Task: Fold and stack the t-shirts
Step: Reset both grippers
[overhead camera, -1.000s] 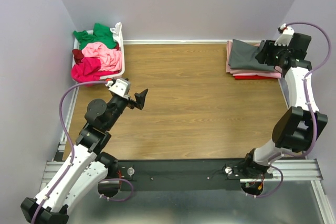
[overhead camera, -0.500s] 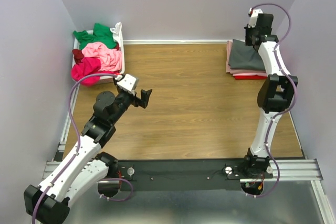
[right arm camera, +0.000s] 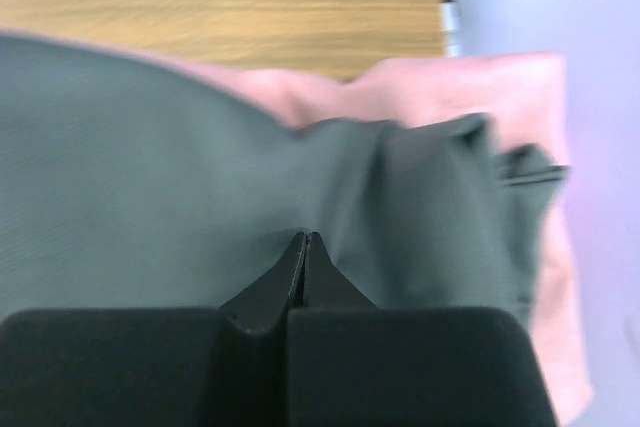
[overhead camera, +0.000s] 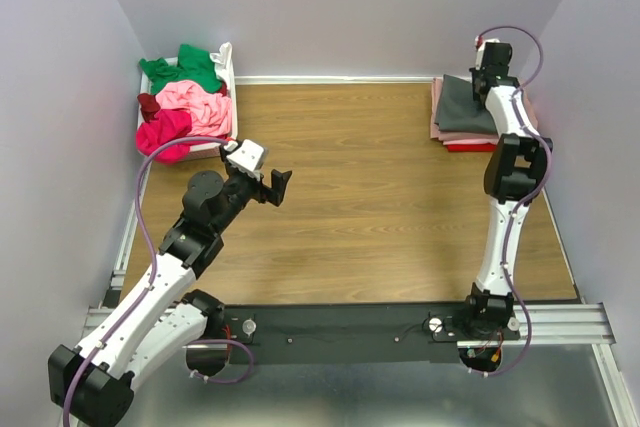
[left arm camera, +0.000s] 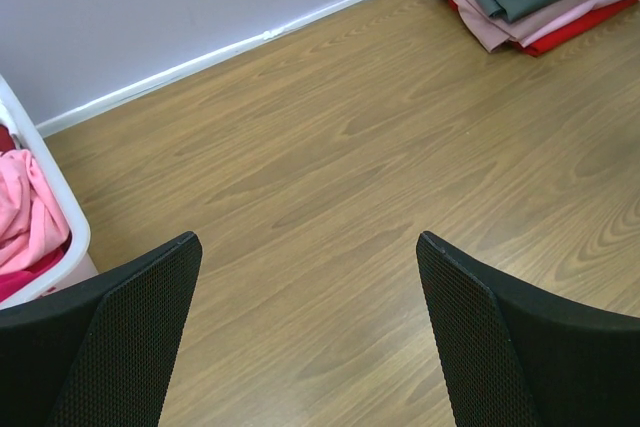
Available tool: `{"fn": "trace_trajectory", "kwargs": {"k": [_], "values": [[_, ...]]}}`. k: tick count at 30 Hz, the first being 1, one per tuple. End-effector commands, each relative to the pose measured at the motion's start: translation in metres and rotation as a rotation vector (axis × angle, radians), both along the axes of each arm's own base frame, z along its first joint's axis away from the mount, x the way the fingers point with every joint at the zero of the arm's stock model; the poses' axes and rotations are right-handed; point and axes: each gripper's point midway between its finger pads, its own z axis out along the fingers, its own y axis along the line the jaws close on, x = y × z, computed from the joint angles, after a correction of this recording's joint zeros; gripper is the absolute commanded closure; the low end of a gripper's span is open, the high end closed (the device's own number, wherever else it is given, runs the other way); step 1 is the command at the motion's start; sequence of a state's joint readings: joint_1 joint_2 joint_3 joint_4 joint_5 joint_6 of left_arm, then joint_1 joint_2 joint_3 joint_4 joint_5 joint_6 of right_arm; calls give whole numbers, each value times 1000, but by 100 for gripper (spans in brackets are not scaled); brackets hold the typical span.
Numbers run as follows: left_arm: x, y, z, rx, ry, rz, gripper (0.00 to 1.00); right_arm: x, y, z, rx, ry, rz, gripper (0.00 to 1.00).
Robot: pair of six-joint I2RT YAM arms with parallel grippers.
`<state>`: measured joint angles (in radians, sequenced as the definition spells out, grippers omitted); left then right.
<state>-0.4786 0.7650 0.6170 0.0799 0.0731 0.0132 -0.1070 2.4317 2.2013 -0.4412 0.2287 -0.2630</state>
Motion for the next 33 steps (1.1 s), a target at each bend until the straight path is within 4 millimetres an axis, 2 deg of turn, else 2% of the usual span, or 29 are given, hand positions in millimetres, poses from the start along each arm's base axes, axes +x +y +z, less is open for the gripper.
{"fn": "trace_trajectory", "kwargs": {"k": [1, 9, 16, 18, 22, 27, 28, 30, 31, 32, 33], "values": [[0, -2, 12, -24, -22, -12, 4, 4, -44, 12, -39, -55, -94, 100], [1, -3, 10, -20, -15, -15, 4, -1, -73, 14, -34, -69, -150, 100], [1, -3, 9, -19, -14, -17, 5, -12, -103, -1, -26, -44, -198, 100], [0, -4, 9, -19, -14, -20, 4, -14, -107, -7, -25, -32, -197, 100], [1, -3, 7, -18, -10, -15, 4, -17, -115, -7, -28, -34, -221, 99], [0, -2, 9, -19, -16, -11, 4, -16, -111, 7, 2, -64, -202, 99], [1, -2, 9, -20, -15, -9, 4, -13, -104, 19, 25, -90, -181, 99], [1, -1, 10, -19, -18, -3, 5, -15, -94, 26, 61, -101, -153, 98], [1, 0, 10, -19, -18, -2, 5, -15, -85, 43, 82, -129, -127, 97], [1, 0, 10, -18, -20, 0, 5, -17, -80, 48, 92, -132, -114, 96], [1, 1, 11, -20, -23, 3, 5, -22, -73, 43, 105, -115, -104, 96]]}}
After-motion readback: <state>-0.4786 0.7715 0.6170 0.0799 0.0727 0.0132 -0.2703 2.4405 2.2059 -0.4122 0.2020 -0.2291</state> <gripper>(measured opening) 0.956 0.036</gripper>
